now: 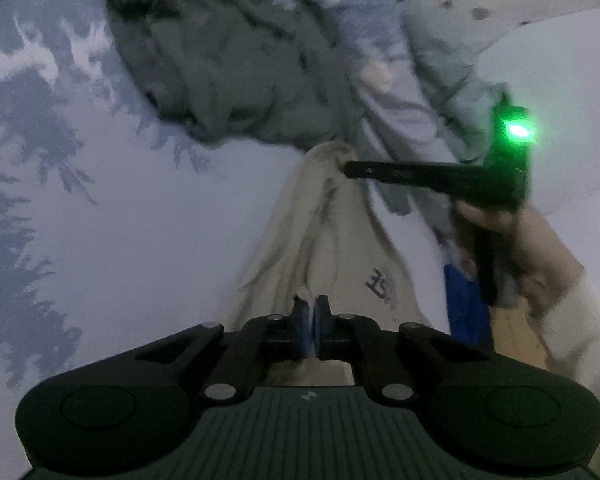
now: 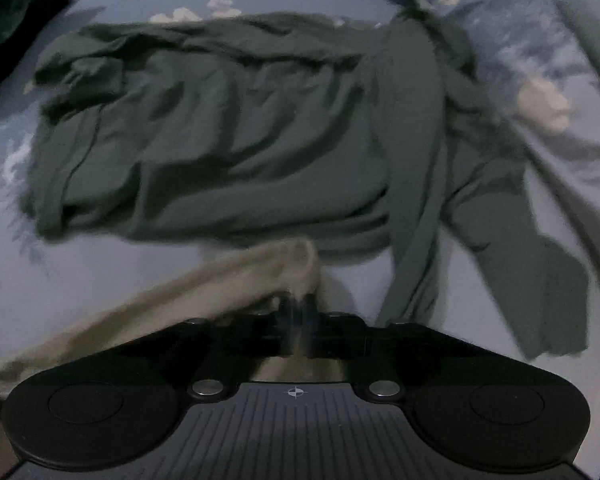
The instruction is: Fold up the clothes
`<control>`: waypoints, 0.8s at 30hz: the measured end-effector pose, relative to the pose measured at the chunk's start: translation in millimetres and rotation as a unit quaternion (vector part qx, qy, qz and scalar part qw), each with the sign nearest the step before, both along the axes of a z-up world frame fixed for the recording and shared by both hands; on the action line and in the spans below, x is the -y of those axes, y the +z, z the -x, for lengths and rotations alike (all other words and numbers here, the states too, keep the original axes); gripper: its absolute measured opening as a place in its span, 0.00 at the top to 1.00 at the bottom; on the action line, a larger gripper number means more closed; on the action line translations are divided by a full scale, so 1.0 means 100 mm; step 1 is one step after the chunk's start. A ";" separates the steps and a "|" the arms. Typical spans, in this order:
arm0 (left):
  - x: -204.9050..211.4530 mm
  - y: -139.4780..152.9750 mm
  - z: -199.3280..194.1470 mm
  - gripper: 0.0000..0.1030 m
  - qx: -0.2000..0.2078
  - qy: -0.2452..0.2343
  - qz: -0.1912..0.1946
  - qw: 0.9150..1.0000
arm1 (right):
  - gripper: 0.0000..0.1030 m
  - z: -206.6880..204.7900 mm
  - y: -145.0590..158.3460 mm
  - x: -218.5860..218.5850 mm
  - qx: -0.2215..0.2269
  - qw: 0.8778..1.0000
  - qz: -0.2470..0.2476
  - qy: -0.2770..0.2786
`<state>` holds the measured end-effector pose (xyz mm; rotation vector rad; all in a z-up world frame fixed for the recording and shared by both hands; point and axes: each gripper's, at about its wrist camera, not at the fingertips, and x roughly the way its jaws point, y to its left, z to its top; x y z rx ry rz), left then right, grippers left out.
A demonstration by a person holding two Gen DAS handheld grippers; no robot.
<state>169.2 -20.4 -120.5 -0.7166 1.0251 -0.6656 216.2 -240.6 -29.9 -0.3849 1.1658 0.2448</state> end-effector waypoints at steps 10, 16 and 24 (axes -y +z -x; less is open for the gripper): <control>-0.41 0.03 0.16 0.34 -0.026 0.028 -0.029 0.999 | 0.51 -0.10 0.10 -0.09 0.004 0.999 -0.035 -0.033; -0.45 0.03 0.05 0.27 -0.010 -0.022 -0.050 0.998 | 0.41 0.04 0.38 0.04 0.011 0.997 -0.067 -0.043; 0.05 -0.05 -0.48 0.45 0.009 -0.197 -0.060 0.978 | 0.40 0.15 0.38 0.37 -0.013 0.989 -0.114 -0.095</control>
